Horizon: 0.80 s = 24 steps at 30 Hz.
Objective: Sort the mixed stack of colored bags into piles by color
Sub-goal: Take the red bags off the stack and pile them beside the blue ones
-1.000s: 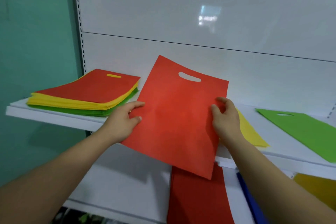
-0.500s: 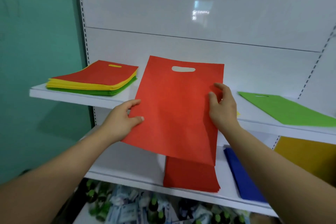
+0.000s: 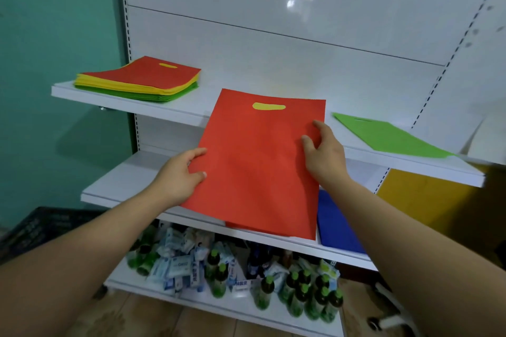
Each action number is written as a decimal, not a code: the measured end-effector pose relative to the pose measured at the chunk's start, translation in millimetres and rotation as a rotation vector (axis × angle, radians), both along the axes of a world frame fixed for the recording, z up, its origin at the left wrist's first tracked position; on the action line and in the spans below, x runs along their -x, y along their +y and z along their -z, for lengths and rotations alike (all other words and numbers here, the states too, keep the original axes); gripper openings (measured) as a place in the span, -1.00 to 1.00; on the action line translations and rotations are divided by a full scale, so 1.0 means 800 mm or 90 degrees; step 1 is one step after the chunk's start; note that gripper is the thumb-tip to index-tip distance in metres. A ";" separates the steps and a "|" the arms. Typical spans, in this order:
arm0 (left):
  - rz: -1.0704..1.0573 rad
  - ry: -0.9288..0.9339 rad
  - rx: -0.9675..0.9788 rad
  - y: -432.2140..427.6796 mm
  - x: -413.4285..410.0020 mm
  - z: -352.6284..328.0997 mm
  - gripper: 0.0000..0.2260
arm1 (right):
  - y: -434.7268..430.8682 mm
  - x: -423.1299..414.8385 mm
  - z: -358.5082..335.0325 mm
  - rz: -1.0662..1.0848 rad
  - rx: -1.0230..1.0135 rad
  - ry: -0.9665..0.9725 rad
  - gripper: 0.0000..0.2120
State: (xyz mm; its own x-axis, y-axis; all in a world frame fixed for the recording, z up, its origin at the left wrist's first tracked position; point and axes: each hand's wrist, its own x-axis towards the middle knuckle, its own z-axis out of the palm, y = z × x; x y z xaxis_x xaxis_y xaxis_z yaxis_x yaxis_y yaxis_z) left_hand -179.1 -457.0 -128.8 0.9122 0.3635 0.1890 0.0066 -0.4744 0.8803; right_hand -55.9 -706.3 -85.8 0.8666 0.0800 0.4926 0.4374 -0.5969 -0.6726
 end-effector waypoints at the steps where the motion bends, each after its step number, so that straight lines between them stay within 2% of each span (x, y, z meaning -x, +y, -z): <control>1: -0.002 -0.001 0.002 -0.008 0.002 0.001 -0.55 | -0.007 0.000 0.003 -0.004 0.016 0.003 -0.53; 7: -0.018 0.052 -0.004 -0.061 0.008 0.036 -0.53 | -0.059 -0.005 0.047 -0.029 0.080 0.059 -0.52; 15: -0.048 0.141 -0.011 -0.129 0.009 0.106 -0.54 | -0.116 -0.019 0.133 -0.065 0.093 0.153 -0.53; 24: -0.042 0.207 -0.054 -0.135 -0.044 0.151 -0.54 | -0.122 -0.073 0.196 -0.068 0.107 0.232 -0.55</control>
